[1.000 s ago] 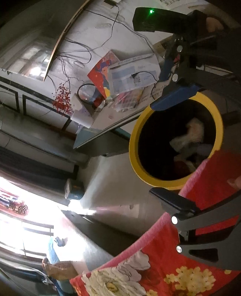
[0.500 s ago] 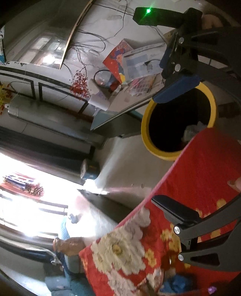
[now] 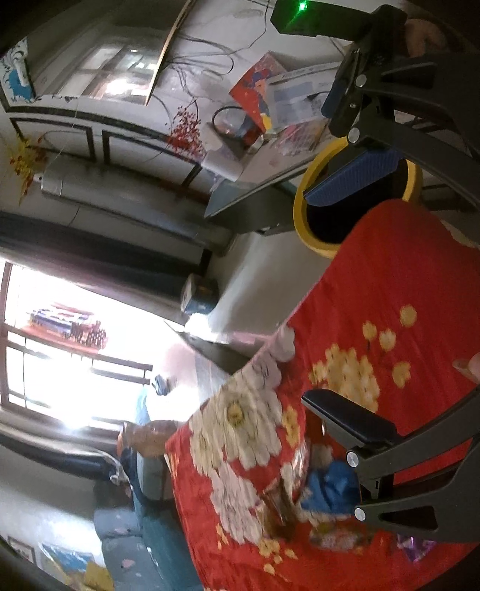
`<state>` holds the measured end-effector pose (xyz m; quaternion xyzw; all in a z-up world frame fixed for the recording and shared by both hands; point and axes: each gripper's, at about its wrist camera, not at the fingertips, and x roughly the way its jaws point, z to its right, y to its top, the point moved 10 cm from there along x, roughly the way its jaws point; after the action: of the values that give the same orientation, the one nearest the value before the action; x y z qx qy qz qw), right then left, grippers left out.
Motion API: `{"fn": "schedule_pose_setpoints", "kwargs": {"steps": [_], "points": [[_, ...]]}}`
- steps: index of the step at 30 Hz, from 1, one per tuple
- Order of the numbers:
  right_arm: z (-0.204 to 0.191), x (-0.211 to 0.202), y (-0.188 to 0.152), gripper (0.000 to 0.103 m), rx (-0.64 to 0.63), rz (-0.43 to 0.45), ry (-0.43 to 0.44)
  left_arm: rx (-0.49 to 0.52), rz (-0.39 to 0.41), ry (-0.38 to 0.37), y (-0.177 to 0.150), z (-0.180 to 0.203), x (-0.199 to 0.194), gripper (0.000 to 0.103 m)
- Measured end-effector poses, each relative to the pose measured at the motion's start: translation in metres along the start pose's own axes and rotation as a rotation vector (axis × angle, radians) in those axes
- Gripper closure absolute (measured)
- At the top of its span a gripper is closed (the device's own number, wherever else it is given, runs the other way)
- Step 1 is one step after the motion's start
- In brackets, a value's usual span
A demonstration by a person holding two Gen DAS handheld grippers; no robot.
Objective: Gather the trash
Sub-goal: 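Open both tools to drop the white bag and yellow wrapper into the bin, then move both tools back over the trash on the bedspread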
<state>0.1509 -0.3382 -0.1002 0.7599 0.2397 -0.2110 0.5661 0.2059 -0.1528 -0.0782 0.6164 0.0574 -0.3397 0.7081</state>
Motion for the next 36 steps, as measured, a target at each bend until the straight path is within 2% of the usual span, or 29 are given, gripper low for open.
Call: {"fn": "schedule_pose_setpoints", "kwargs": {"steps": [10, 23, 36], "points": [[-0.053, 0.005, -0.010, 0.024, -0.117, -0.038, 0.069, -0.030, 0.049, 0.077, 0.005, -0.042, -0.026, 0.007], [-0.133, 0.004, -0.011, 0.024, -0.244, -0.045, 0.184, -0.081, 0.113, 0.173, 0.017, -0.098, -0.063, 0.007], [-0.206, 0.009, -0.020, 0.024, -0.373, -0.079, 0.298, -0.118, 0.129, 0.281, 0.021, -0.161, -0.096, 0.007]]}}
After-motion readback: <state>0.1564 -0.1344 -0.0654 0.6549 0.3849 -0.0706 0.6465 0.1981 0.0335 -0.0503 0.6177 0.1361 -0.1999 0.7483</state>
